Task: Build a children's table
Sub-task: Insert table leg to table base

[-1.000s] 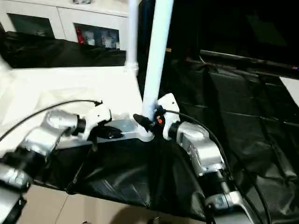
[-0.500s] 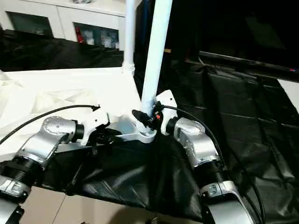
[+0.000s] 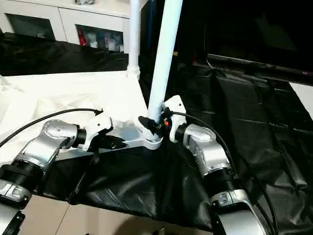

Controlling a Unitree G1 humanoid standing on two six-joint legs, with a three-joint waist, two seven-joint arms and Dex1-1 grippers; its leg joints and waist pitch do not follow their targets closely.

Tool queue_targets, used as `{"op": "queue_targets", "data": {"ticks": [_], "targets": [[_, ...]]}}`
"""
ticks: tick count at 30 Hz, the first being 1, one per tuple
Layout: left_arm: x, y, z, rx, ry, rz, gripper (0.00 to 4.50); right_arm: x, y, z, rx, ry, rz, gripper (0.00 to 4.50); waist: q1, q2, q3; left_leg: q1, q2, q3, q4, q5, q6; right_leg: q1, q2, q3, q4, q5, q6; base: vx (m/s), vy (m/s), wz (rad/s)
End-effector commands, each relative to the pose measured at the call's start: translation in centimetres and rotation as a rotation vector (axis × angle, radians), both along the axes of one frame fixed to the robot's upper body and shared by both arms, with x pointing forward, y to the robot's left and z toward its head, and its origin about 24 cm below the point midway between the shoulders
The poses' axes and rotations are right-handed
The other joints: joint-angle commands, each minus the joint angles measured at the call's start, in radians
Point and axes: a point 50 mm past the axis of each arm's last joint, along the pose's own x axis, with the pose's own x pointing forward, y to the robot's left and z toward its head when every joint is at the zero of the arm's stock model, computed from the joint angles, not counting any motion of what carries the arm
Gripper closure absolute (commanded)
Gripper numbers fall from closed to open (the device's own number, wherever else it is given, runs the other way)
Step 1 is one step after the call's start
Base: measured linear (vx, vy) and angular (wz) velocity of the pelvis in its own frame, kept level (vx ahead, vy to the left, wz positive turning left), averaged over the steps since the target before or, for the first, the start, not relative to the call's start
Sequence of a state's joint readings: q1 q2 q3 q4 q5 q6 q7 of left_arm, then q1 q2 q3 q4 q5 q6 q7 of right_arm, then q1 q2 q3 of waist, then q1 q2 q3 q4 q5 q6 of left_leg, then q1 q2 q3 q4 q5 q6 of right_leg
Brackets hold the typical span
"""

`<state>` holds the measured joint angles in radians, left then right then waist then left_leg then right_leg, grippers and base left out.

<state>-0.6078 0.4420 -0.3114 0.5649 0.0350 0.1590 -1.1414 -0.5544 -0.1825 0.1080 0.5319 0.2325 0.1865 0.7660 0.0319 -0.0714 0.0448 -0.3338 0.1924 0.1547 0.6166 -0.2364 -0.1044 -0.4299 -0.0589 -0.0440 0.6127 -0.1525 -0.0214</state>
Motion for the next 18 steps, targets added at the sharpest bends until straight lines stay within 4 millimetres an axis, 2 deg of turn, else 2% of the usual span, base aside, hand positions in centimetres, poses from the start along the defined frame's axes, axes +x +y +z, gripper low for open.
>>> {"op": "queue_targets", "data": {"ticks": [1, 14, 15, 16, 18], "targets": [[-0.46, 1.0, -1.49, 0.102, 0.049, 0.012, 4.5, 0.02, -0.7, -0.71, -0.045, 0.035, -0.012, 2.61, 0.003, 0.021, -0.055, -0.014, 0.026, 0.0, -0.089, -0.163, 0.007, 0.067, -0.067, 0.042, -0.072, -0.3, -0.194, 0.0, 0.0, 0.0], [-0.12, 1.18, -0.6, 0.049, 0.043, 0.005, 4.5, -0.11, -1.65, -0.77, -0.065, 0.05, -0.013, 2.61, 0.002, 0.016, -0.054, -0.014, 0.025, 0.001, -0.089, -0.169, 0.011, 0.065, -0.067, 0.042, -0.077, -0.345, -0.178, 0.0, 0.0, 0.0], [-0.11, 1.24, -0.57, 0.045, 0.043, 0.008, 4.5, -0.13, -1.63, -0.7, -0.063, 0.049, -0.011, 2.61, 0.0, 0.012, -0.054, -0.014, 0.025, 0.002, -0.089, -0.167, 0.012, 0.065, -0.067, 0.042, -0.078, -0.342, -0.178, 0.0, 0.0, 0.0], [-0.08, 1.29, -0.55, 0.042, 0.044, 0.012, 4.5, -0.14, -1.61, -0.63, -0.059, 0.049, -0.009, 2.61, 0.001, 0.014, -0.054, -0.014, 0.026, 0.002, -0.09, -0.16, 0.013, 0.065, -0.067, 0.042, -0.076, -0.334, -0.18, 0.0, 0.0, 0.0], [-0.05, 1.41, -0.55, 0.044, 0.042, 0.015, 4.5, -0.19, -1.54, -0.54, -0.055, 0.049, -0.003, 2.61, 0.002, 0.009, -0.053, -0.014, 0.025, 0.003, -0.09, -0.153, 0.017, 0.065, -0.068, 0.042, -0.076, -0.336, -0.18, 0.0, 0.0, 0.0]]}}
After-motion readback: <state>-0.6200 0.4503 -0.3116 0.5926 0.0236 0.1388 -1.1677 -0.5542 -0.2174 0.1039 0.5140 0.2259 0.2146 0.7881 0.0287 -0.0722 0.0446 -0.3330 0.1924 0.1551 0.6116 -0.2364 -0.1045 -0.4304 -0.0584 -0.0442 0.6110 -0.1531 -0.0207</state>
